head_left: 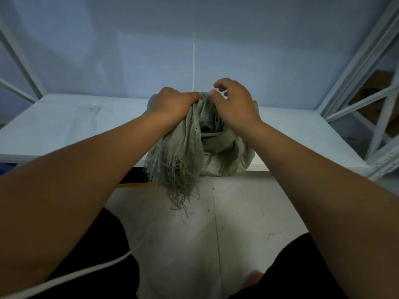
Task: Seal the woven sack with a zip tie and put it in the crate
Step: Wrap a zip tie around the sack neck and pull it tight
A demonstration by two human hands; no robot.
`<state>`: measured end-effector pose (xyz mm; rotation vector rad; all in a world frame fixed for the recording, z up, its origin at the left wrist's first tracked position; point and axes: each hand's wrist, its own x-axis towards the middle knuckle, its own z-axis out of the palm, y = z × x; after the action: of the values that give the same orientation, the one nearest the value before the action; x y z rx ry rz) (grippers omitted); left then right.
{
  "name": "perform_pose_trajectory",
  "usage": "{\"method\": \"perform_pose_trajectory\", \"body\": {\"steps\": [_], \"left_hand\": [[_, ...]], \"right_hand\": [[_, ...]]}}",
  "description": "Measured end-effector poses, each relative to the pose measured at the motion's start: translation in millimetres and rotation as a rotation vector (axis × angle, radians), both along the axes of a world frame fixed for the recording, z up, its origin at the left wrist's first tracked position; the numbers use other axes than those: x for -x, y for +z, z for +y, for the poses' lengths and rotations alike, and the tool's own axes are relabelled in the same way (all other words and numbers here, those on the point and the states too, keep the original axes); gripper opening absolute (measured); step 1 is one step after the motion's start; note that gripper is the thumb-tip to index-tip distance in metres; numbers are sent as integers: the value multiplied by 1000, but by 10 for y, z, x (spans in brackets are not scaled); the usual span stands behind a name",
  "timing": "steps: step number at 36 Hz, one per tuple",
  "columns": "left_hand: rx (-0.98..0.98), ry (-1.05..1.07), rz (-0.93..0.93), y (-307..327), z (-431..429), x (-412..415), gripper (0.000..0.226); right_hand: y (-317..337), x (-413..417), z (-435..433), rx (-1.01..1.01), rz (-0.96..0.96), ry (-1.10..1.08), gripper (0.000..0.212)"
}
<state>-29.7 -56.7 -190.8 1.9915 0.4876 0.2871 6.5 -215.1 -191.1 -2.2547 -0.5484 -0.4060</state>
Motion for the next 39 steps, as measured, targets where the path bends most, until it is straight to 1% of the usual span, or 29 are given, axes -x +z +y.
{"method": "perform_pose_trajectory", "body": {"steps": [2, 4, 7, 10, 14, 16, 18, 22, 27, 31, 33, 35, 37, 39], "left_hand": [[-52, -22, -7, 33, -64, 25, 46], [-112, -57, -27, 53, -120, 22, 38], [-269, -129, -45, 97, -206, 74, 39], [-372, -187, -61, 113, -230, 109, 41], [-433, -247, -123, 106, -195, 146, 43], [-447, -283, -142, 93, -176, 159, 37], [-459, -303, -166, 67, -160, 175, 32], [-305, -334, -296, 31, -93, 212, 41], [-282, -392, -397, 14, -48, 181, 24], [-329, -349, -520, 49, -52, 182, 14], [-285, -332, -521, 108, -35, 180, 14], [-158, -334, -462, 157, -37, 181, 11], [-47, -337, -414, 158, -44, 179, 6], [19, -327, -393, 140, -56, 171, 7]], "right_hand": [[65, 24, 41, -93, 32, 62, 35], [121, 50, 91, -147, 87, 124, 33], [150, 85, 131, -214, 115, 157, 25], [165, 36, 98, -277, 107, 70, 20], [187, -21, 53, -337, 146, 18, 27], [195, 1, 47, -366, 161, 31, 28], [205, 32, 56, -384, 161, 47, 25], [219, 45, 84, -395, 163, 80, 26], [254, 61, 101, -422, 152, 74, 23], [306, 52, 104, -448, 98, 70, 25], [327, 49, 113, -455, 77, 83, 26], [338, 60, 133, -462, 27, 42, 22], [340, 101, 155, -426, -42, -31, 16], [332, 171, 187, -381, -88, -28, 17]]}}
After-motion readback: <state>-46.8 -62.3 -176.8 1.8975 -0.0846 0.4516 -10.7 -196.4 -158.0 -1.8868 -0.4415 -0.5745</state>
